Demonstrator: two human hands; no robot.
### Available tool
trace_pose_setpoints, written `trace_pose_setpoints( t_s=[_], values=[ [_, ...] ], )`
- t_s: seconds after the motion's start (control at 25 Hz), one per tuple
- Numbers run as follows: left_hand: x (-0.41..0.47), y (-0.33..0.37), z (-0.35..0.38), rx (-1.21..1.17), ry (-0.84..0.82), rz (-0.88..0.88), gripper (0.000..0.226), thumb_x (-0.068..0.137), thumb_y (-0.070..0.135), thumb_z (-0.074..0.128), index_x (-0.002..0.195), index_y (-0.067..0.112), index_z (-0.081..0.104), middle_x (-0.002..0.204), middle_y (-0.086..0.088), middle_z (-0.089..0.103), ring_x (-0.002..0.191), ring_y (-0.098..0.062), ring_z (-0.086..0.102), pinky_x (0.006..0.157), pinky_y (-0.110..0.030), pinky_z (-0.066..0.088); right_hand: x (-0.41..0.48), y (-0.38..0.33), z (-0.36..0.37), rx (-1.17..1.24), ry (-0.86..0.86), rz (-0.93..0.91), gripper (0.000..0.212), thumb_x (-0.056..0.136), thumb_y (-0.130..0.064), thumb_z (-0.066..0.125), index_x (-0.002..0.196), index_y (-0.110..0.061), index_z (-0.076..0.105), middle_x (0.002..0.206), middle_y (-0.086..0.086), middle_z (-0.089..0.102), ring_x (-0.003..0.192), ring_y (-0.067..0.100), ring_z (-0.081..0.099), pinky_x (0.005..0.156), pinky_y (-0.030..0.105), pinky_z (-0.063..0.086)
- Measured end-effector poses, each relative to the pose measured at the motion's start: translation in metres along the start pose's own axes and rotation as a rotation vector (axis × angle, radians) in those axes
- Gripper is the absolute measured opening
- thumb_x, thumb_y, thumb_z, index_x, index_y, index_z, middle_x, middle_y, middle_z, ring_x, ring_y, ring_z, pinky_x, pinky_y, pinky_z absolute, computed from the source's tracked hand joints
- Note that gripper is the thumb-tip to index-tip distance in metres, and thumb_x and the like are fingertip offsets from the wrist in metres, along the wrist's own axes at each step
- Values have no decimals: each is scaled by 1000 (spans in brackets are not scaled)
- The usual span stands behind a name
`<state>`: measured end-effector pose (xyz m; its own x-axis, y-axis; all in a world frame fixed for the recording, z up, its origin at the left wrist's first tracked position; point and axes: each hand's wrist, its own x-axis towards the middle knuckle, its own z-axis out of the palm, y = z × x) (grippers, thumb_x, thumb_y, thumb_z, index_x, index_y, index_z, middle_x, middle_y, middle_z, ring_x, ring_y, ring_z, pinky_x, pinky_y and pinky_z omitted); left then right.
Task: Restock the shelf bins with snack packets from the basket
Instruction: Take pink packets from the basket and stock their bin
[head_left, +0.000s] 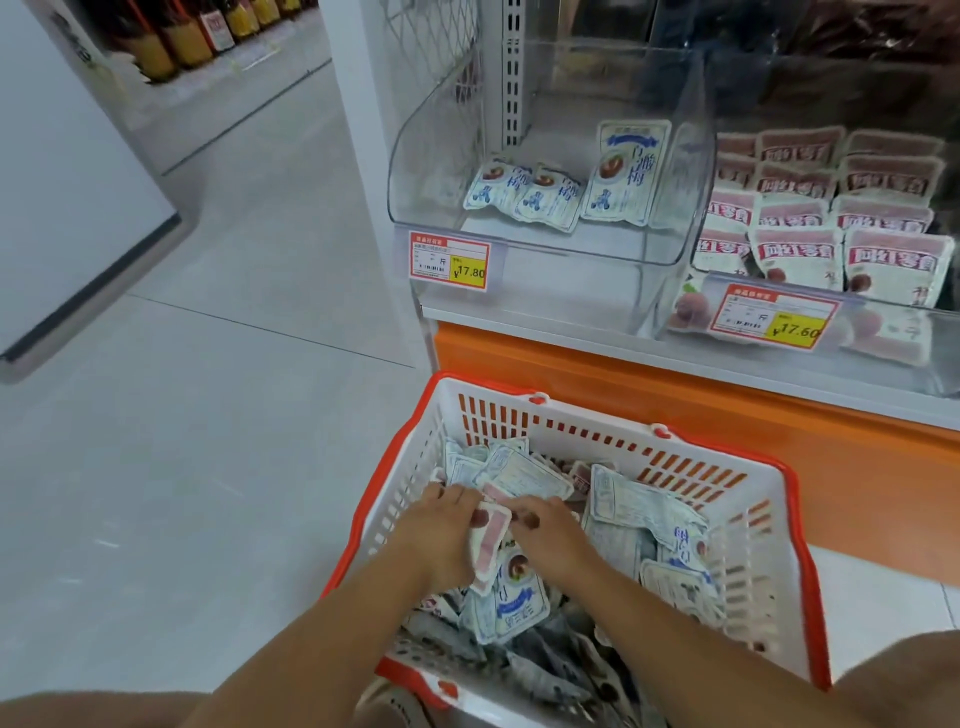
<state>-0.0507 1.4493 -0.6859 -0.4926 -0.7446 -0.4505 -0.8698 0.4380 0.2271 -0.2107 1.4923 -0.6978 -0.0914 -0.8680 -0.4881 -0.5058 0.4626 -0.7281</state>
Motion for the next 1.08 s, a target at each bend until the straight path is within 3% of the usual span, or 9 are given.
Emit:
trace_pose_setpoints(
  t_s=[0.12,0.24,0.32,0.52,0.64,0.72,0.84,1.0,1.08],
  values=[
    [-11,6,-36,-736,-63,-25,59,71,32,71,126,36,49,112,12,61,109,-19,61,87,-34,53,0,-10,-29,382,25,116,30,97,-9,46,112,-27,65,112,3,64,87,14,60,76,27,50],
    [-19,22,-62,-1726,-253,5,49,82,2,56,130,7,51,126,-13,65,119,-29,60,103,-41,47,-12,-15,-52,840,-208,111,30,97,-24,54,125,-16,64,109,9,66,97,27,62,84,37,53],
    [-21,28,-68,-1954,-257,68,53,82,-5,54,135,2,48,133,-22,58,125,-36,54,109,-48,41,-26,-23,-61,1043,-312,69,35,93,-29,58,124,-14,65,108,12,68,97,28,64,82,39,55],
    [-21,48,-73,-1952,-204,75,46,86,0,58,132,0,51,130,-24,59,125,-40,53,114,-57,29,-51,-26,-76,1000,-189,-20,40,77,-13,68,113,3,64,106,18,72,90,25,71,72,29,59],
    [-22,60,-80,-1905,-123,-21,41,89,15,63,128,5,57,124,-20,64,119,-35,60,108,-53,40,-63,-22,-86,1001,-72,-7,31,81,-3,67,111,5,64,103,18,73,87,26,71,76,34,60],
    [-24,64,-85,-1702,-19,-109,33,92,26,62,120,7,65,114,-15,71,108,-29,67,101,-48,49,-68,-18,-95,1000,-5,14,26,84,-1,65,110,1,65,105,18,73,91,28,71,79,36,58],
    [-29,68,-87,-1579,32,-150,26,91,18,62,113,5,65,104,-13,74,98,-26,71,91,-43,56,-71,-15,-106,1057,65,25,23,88,-9,64,110,-1,68,106,17,72,91,26,69,78,35,54],
    [-28,83,-87,-1727,36,-169,24,94,10,59,116,2,62,106,-16,73,100,-28,70,79,-37,60,-74,-15,-110,1205,20,-4,45,97,-43,49,119,-8,67,117,18,68,102,29,61,90,43,48],
    [-28,93,-87,-1853,25,-186,24,95,8,57,118,3,61,109,-18,71,103,-31,69,81,-40,60,-79,-19,-110,1166,-1,-30,48,96,-47,49,121,-10,66,115,18,68,102,31,63,99,47,46]
  ],
)
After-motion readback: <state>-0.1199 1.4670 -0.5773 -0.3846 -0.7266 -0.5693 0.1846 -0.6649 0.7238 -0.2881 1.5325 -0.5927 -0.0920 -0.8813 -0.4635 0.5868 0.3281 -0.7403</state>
